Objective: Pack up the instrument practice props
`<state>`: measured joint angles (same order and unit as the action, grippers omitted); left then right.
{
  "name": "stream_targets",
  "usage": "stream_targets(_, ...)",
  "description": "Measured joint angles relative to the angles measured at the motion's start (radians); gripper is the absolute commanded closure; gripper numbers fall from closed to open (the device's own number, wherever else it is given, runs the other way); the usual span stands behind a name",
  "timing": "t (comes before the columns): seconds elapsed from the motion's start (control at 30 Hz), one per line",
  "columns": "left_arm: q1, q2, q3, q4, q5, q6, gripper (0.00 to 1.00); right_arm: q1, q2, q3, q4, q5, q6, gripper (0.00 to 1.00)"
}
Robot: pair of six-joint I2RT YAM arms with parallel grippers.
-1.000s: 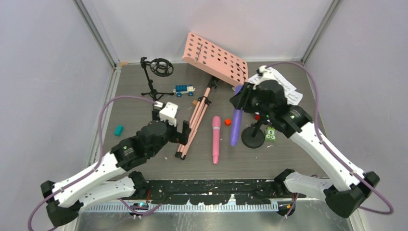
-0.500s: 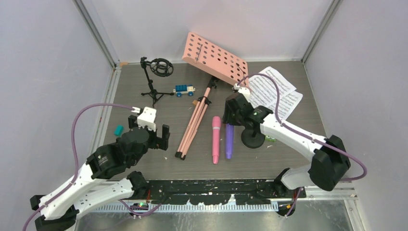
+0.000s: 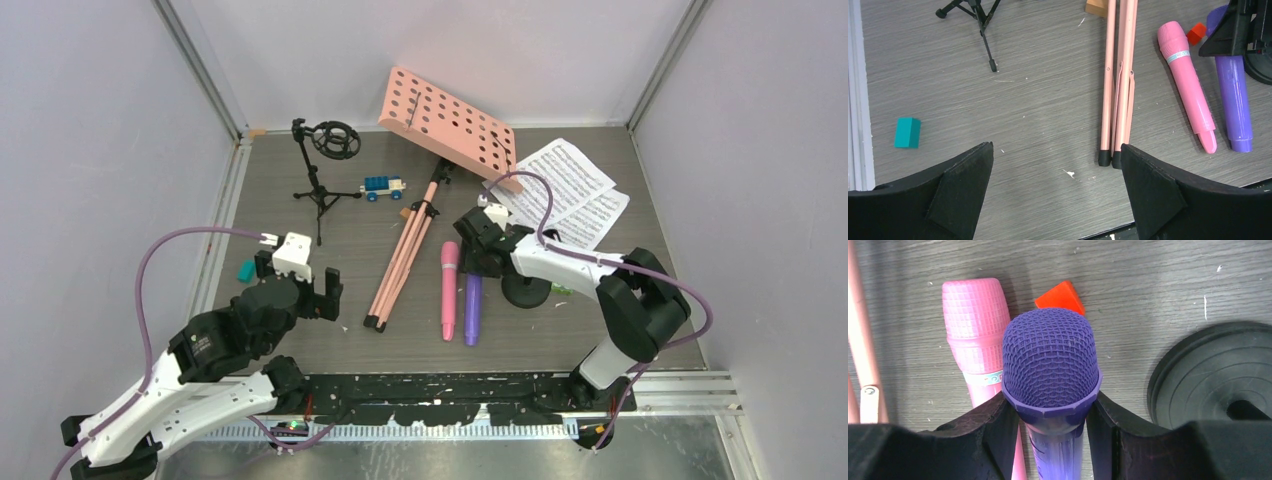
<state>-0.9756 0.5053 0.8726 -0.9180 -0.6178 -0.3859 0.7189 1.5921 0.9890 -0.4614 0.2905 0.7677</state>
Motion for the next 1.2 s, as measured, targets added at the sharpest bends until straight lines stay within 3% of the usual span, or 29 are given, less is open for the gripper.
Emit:
stream_targets(0.47,0.0,0.069,0.0,0.0,0.002,0.001,0.0,0.0,0.137,0.043,0.049,-0.038,0.017,0.88)
stream_targets(0.9,0.0,0.044,0.0,0.0,0.002,0.001,0.0,0.0,0.193,0.098,0.046,-0.035,0.022,0.56)
stream_targets(1.1,0.0,0.044,-0.001,0.0,0.006,0.001,0.0,0.0,0.193,0.098,0.046,-0.029,0.021,0.33)
stream_targets(1.2,0.0,0.047,-0.001,0.0,0.01,0.002,0.0,0.001,0.193,0.1,0.045,-0.025,0.018,0.3)
